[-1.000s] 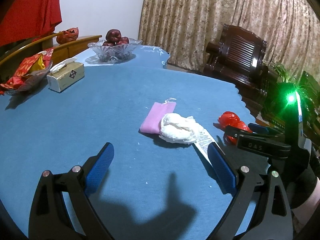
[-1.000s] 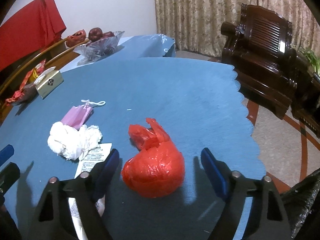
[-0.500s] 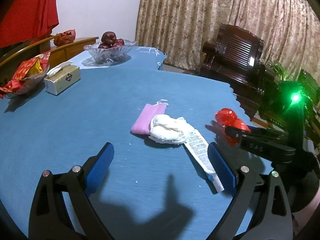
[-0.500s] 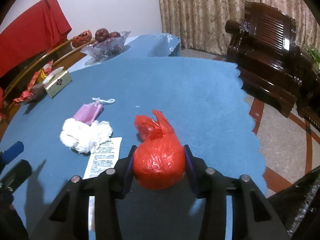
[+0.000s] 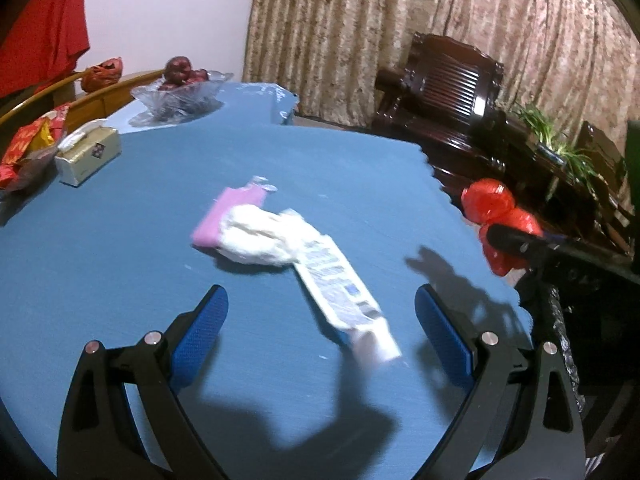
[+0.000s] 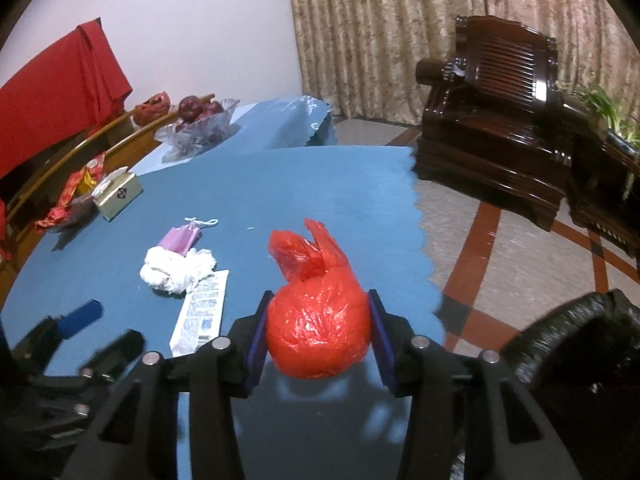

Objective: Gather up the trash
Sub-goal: 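Grasp the white tube with the left tool while the right tool holds the red bag, then carry the tube and red bag over the bin and open both tools to drop them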

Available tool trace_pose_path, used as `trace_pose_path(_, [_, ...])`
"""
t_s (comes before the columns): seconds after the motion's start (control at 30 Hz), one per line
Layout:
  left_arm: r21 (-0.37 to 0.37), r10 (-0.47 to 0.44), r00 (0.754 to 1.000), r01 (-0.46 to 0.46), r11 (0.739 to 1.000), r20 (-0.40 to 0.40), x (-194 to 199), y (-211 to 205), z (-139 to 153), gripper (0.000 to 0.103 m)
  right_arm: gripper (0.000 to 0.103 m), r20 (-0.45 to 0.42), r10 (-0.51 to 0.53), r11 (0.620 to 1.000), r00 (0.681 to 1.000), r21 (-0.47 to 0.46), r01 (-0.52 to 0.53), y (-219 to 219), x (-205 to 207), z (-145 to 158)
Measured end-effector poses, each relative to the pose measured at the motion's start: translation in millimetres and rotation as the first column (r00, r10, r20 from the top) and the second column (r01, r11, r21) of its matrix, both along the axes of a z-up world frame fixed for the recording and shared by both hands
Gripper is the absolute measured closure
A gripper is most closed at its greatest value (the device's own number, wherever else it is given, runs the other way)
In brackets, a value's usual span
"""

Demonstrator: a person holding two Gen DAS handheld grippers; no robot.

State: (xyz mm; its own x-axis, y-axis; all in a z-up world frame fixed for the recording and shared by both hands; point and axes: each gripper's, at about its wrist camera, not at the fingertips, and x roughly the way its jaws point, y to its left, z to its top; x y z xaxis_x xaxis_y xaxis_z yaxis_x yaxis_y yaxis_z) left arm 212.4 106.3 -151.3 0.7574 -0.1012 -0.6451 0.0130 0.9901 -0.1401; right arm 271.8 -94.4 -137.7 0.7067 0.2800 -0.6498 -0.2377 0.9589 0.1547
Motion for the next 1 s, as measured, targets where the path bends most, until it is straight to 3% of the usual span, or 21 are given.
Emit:
trace_pose_path(0.27, [0.01,-0.008,0.999,0.008,1.0,-0.047,7.4,-26.1,-17.6,0.012,0.058,0.005,-0.022,1.0,1.0,0.01,0.022,-17.8,-10.1,1.9])
trace_pose_path(0.53, [0.009,-0.01,0.993,0.011,1.0,-0.114,19.1,-34.5,-31.9,0.032,0.058,0.0,-0.019,1.0,1.0,0.019,0.019,-21.5,-11.7,-2.5])
trace_pose_path(0.6, [0.006,-0.012,0.991,0.013,1.0,-0.137,21.9,-35.4,-35.5,0.044,0.058,-0.001,-0.017,1.0,1.0,0.02,0.017,-21.9,-12.0,-3.2])
trace_pose_path(0.77, [-0.019,-0.01,0.989,0.008,1.0,-0.146,22.6,-32.9,-37.2,0.06,0.058,-0.007,-0.018,1.0,1.0,0.021,0.018,-23.2,-12.4,-4.3])
trace_pose_path(1.0, [-0.046,-0.029,0.99,0.023,0.999,-0.139,15.6,-32.3,-33.1,0.065,0.058,0.0,-0.012,1.0,1.0,0.019,0.012,-21.9,-15.6,-1.4])
